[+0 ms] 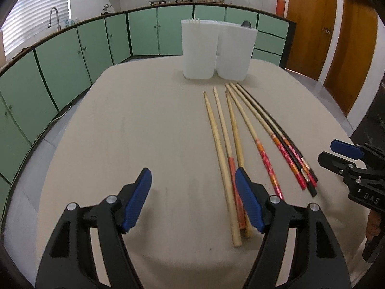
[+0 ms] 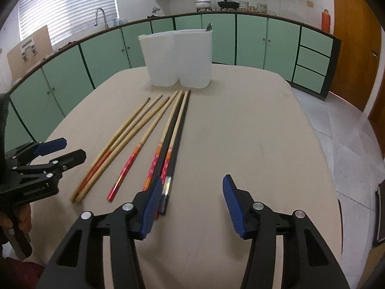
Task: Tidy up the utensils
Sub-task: 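Close right gripper on the black chopstick while left gripper returns to the mat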
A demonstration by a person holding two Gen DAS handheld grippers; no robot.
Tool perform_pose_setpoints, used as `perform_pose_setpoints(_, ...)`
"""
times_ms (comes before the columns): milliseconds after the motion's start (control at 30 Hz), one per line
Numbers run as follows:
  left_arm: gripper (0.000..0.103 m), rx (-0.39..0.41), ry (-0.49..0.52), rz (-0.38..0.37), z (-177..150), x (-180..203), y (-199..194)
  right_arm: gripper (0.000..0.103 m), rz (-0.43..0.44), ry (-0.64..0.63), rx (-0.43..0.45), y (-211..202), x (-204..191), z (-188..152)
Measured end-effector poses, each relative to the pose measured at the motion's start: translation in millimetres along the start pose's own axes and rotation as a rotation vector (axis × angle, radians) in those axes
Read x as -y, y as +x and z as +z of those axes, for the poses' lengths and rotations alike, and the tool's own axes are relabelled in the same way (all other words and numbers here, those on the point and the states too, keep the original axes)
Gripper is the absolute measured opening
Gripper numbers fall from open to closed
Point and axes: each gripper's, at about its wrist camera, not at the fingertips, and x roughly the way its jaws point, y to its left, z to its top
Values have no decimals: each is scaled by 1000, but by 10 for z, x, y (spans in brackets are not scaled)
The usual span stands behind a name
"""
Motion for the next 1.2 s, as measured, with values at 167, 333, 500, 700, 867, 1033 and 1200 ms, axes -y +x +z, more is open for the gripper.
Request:
perform_pose_setpoints(167, 69, -20, -2, 0, -67, 3, 30, 47, -3, 13, -6, -42, -51, -65)
perform_pose_setpoints(333, 69, -23, -17, 8, -152, 3, 23, 42, -5, 32, -2, -69, -104, -156)
perform_pose_setpoints(500, 67, 4, -12, 21, -215, 34, -34, 29, -15, 38, 8, -53, -148, -254)
perform_pose_setpoints(700, 64, 26, -7, 40, -243, 45, -58, 21, -30, 40, 18, -22, -154, -323)
perform_pose_setpoints(867, 61, -2, -51, 68, -246, -80, 5, 21, -20, 42, 17, -15, -151, -317)
perform_pose_setpoints(1033, 60, 2, -43, 60, -235, -68, -17, 21, -31, 21, 22, 25, -202, -294)
perform_pose_setpoints(1200, 60, 9, -36, 51, -231, -41, -32, 19, -56, 0, 29, 86, -265, -262)
